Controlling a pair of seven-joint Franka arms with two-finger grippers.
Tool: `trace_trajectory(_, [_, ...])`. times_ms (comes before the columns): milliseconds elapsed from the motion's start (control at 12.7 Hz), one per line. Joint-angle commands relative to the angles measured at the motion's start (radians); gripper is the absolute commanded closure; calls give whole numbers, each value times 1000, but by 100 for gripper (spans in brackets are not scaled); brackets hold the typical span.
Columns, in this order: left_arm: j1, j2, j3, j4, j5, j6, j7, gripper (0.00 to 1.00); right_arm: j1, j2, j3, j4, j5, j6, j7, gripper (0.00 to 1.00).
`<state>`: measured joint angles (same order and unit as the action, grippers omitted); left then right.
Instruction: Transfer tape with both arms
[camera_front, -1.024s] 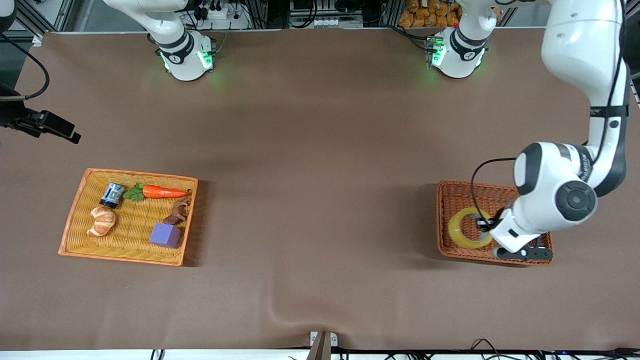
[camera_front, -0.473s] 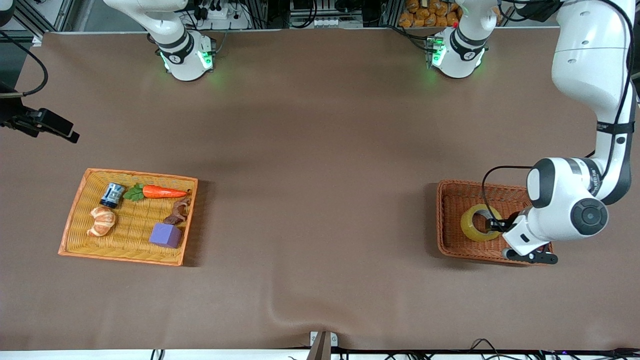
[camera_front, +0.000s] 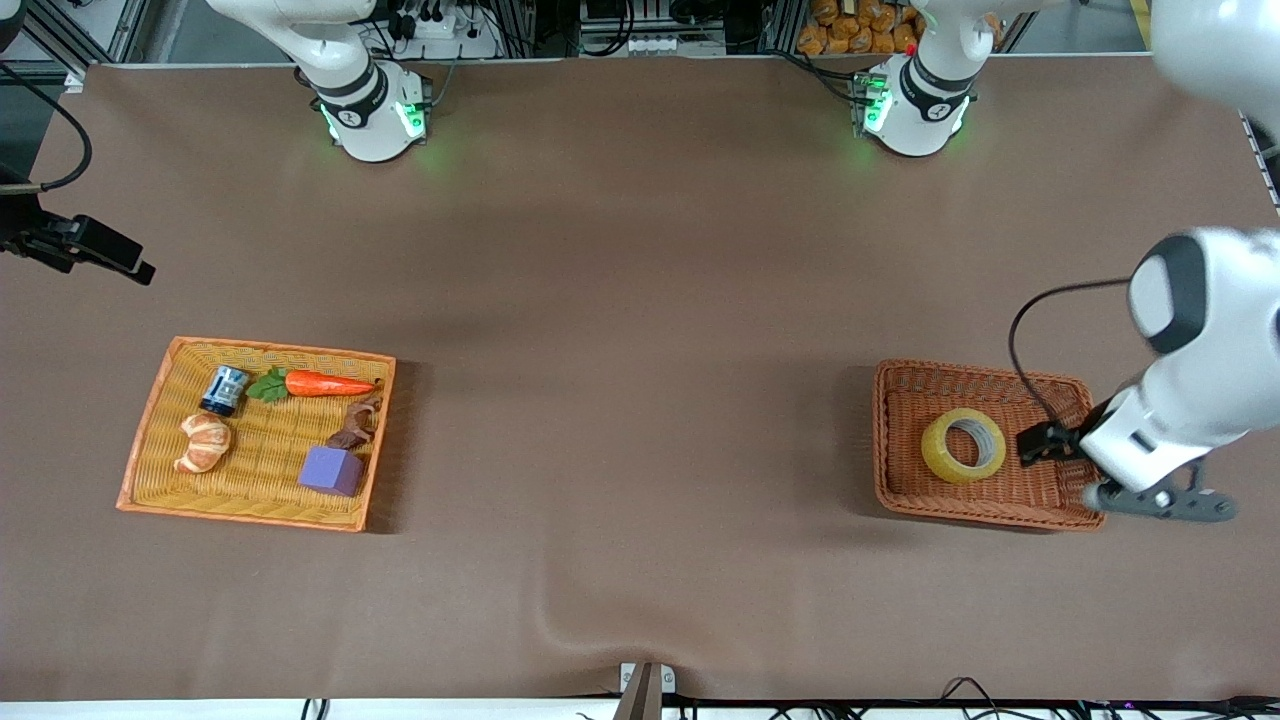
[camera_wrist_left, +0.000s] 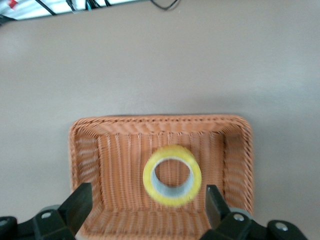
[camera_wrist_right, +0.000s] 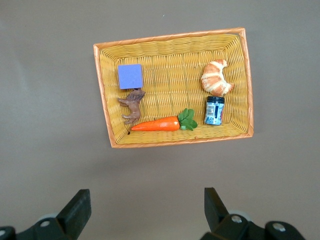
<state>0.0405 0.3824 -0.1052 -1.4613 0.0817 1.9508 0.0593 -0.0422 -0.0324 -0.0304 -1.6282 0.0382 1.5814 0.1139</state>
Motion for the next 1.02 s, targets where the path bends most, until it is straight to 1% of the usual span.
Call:
trace_trajectory(0, [1,-121,-11,2,-16,-145,7,0,-2,-9,0,8,-8,-15,4,0])
trace_trajectory(158, [1,-167,-14,21,-16,-234,4,0,-2,-7,0,8,-8,-14,4,0])
trace_trajectory(394, [-4,-241,1,19,-17,-306,7,0,-2,-7,1,10,-8,-9,4,0])
trace_trajectory(473, [-40,-273,22,10,-16,-329,10,0,-2,-6,1,8,-8,-8,4,0])
trace_trajectory(552, [-112,-302,98,-16,-17,-349,5,0,-2,-6,1,10,-8,-8,4,0])
trace_trajectory(630, [-132,-306,125,-21,-28,-349,7,0,-2,-6,1,10,-8,-8,4,0])
trace_trajectory(788, [-130,-324,125,-27,-39,-357,22,0,-2,-6,1,10,-8,-8,4,0])
trace_trajectory(945, [-130,-333,125,-31,-40,-397,31,0,-2,-6,1,10,-8,-6,4,0])
